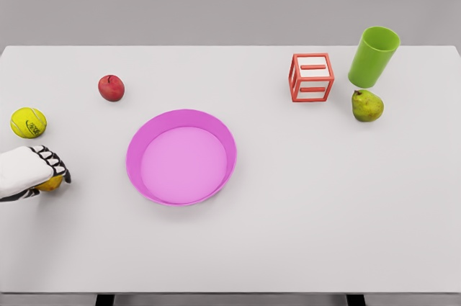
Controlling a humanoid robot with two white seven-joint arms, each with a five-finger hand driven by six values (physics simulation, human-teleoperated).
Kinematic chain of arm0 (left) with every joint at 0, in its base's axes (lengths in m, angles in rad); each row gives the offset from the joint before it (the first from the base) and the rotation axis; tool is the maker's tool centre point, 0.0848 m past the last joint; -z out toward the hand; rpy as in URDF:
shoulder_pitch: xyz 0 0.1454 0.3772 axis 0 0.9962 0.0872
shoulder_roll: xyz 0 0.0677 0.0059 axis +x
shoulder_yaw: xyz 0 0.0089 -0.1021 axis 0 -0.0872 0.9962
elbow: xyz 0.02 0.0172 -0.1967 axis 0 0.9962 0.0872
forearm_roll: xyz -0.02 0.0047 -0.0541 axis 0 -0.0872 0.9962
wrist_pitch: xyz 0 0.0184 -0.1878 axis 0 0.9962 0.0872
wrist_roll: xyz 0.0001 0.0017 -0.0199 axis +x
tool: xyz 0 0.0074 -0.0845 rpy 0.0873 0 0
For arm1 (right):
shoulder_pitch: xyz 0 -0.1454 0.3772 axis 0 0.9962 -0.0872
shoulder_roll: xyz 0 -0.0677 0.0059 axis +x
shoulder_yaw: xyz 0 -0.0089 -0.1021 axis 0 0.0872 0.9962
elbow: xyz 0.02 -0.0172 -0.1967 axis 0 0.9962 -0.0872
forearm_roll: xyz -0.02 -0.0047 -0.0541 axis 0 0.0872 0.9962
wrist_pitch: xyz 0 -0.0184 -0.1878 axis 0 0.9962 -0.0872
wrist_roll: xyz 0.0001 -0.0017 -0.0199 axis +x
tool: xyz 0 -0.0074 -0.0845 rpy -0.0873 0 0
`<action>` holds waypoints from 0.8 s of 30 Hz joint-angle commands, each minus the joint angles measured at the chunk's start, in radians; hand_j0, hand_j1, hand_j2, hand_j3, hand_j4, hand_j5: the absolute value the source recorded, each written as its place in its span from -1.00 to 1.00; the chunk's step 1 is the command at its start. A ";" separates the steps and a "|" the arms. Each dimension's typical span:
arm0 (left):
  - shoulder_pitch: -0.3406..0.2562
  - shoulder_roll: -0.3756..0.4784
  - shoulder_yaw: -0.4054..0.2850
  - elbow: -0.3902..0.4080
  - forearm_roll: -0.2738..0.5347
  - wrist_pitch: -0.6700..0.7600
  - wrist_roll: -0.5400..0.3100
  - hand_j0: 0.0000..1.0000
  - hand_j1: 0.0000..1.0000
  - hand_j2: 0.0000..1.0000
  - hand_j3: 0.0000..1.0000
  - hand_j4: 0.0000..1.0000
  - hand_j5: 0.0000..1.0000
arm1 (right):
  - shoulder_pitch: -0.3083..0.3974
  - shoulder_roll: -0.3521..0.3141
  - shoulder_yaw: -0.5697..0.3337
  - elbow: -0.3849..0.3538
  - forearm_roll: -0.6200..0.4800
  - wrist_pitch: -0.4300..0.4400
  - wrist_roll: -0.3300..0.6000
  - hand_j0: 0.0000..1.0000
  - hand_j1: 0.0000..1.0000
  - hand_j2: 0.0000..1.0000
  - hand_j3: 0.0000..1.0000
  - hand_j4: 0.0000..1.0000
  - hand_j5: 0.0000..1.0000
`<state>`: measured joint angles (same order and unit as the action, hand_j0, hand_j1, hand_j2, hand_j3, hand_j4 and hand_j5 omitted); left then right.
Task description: Put the lemon on the plate with left arm
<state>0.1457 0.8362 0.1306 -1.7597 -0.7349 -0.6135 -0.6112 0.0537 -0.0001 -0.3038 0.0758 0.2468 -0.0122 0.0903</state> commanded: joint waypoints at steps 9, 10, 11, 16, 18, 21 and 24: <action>-0.023 -0.011 0.012 -0.017 0.037 0.003 0.000 0.10 0.10 0.10 0.10 0.10 0.10 | 0.000 0.000 0.000 -0.001 0.000 0.000 0.000 1.00 1.00 1.00 1.00 1.00 1.00; -0.028 -0.012 0.012 -0.020 0.048 0.003 0.000 0.09 0.09 0.09 0.09 0.09 0.09 | 0.000 0.000 0.000 0.001 0.000 0.000 0.000 1.00 1.00 1.00 1.00 1.00 1.00; -0.034 -0.012 0.012 -0.032 0.049 0.003 0.000 0.09 0.09 0.09 0.09 0.09 0.09 | 0.000 0.000 0.000 0.001 0.000 0.000 0.000 1.00 1.00 1.00 1.00 1.00 1.00; -0.057 -0.014 0.015 -0.041 0.086 0.003 0.000 0.08 0.08 0.08 0.08 0.08 0.08 | 0.000 0.000 0.000 0.001 0.000 0.000 0.000 1.00 1.00 1.00 1.00 1.00 1.00; -0.077 -0.052 0.015 -0.041 0.089 0.003 0.000 0.08 0.08 0.08 0.08 0.08 0.08 | 0.000 0.000 0.000 0.001 0.000 0.000 0.000 1.00 1.00 1.00 1.00 1.00 1.00; -0.100 -0.057 0.014 -0.041 0.089 0.003 0.000 0.08 0.08 0.08 0.08 0.08 0.08 | 0.000 0.000 0.000 0.001 0.000 0.000 0.000 1.00 1.00 1.00 1.00 1.00 1.00; -0.118 -0.077 0.006 -0.041 0.091 0.003 0.000 0.08 0.08 0.08 0.08 0.08 0.08 | 0.000 0.000 0.000 0.001 -0.001 0.000 0.000 1.00 1.00 1.00 1.00 1.00 1.00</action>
<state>0.0230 0.7713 0.1410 -1.8006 -0.6506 -0.6134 -0.6116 0.0537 -0.0001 -0.3038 0.0757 0.2466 -0.0122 0.0903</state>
